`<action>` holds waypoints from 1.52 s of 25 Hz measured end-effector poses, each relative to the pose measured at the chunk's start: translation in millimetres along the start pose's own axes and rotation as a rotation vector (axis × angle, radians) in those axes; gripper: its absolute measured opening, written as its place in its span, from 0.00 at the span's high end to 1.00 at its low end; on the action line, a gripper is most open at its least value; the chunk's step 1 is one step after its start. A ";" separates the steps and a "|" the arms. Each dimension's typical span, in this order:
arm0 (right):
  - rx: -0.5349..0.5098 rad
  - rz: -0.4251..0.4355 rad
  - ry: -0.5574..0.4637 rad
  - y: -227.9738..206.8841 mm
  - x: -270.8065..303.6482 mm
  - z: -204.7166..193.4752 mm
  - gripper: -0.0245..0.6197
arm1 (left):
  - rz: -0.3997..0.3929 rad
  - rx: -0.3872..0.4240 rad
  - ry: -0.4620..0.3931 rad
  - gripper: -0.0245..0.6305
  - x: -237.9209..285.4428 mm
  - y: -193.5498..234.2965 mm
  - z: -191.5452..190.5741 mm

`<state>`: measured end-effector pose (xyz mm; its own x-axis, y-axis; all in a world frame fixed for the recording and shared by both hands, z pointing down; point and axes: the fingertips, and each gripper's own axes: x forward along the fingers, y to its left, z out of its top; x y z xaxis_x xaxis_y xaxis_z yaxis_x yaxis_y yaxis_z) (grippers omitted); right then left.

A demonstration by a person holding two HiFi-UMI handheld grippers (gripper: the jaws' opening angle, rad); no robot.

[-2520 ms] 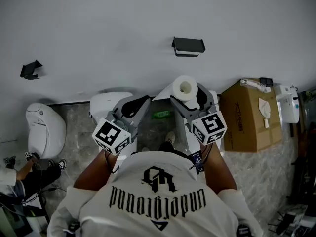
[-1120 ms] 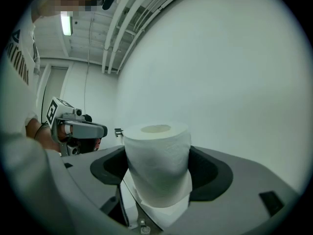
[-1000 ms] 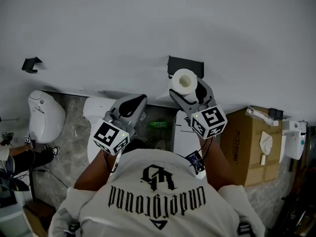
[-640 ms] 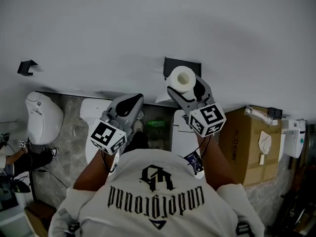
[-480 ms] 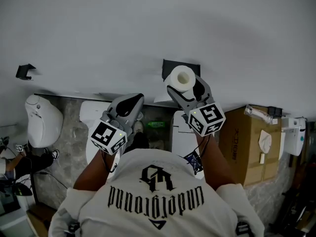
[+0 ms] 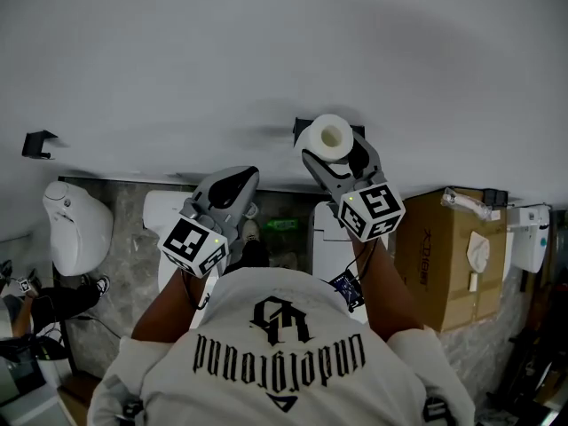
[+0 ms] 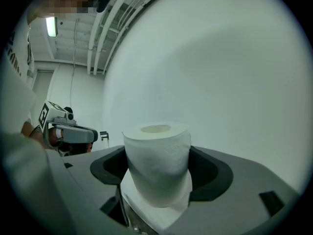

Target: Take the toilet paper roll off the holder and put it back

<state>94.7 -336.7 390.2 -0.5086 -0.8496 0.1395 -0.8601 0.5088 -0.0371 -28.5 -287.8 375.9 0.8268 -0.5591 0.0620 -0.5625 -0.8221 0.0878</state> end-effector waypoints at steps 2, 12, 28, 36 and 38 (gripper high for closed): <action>0.002 -0.009 0.003 -3.4 6.8 -1.1 0.43 | -0.009 -0.004 0.005 0.94 3.6 6.7 -1.1; -0.008 -0.059 0.033 -22.8 33.3 -13.7 0.43 | -0.055 -0.017 0.016 0.94 21.9 28.3 -4.2; 0.007 -0.111 0.073 -38.2 45.5 -34.9 0.43 | -0.087 -0.060 0.052 0.94 36.3 39.1 -17.9; -0.002 -0.114 0.086 -38.2 47.0 -38.2 0.43 | -0.076 -0.072 0.054 0.94 37.8 41.3 -21.4; 0.005 -0.113 0.091 -38.2 47.5 -37.8 0.43 | -0.073 -0.074 0.053 0.94 37.4 41.1 -21.4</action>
<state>104.9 -391.2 435.6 -0.4033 -0.8852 0.2320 -0.9118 0.4101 -0.0206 -20.7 -340.2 403.1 0.8653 -0.4900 0.1055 -0.5012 -0.8491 0.1668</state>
